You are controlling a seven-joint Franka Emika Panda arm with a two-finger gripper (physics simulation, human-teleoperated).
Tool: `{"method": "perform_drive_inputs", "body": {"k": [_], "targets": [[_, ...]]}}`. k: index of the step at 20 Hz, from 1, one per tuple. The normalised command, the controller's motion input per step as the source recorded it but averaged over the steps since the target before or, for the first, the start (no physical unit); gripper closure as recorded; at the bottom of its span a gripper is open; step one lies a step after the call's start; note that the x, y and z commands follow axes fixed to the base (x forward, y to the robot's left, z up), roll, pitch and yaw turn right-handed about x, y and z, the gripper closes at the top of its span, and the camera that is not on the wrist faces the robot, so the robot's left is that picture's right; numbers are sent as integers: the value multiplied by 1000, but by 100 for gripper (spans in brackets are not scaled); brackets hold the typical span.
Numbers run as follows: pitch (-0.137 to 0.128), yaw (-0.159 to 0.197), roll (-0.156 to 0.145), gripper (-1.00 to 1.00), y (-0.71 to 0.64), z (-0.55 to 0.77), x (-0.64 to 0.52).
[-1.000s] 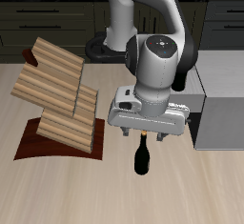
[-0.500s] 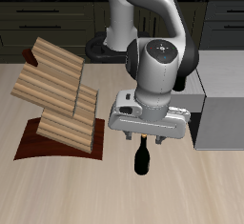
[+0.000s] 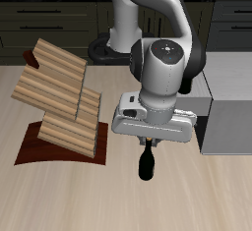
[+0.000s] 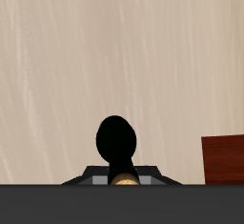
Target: Place the wine bottle from the table onto the top layer of the wine rack
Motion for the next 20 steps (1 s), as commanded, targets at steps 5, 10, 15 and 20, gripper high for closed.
{"method": "perform_drive_inputs", "body": {"k": [5, 10, 15, 20], "targets": [[-8, 12, 1, 100, -16, 26, -9], [-36, 14, 6, 100, -4, 220, -52], [-65, 17, -3, 100, -90, 479, -129], [-62, 21, -20, 100, -164, 483, -112]]}}
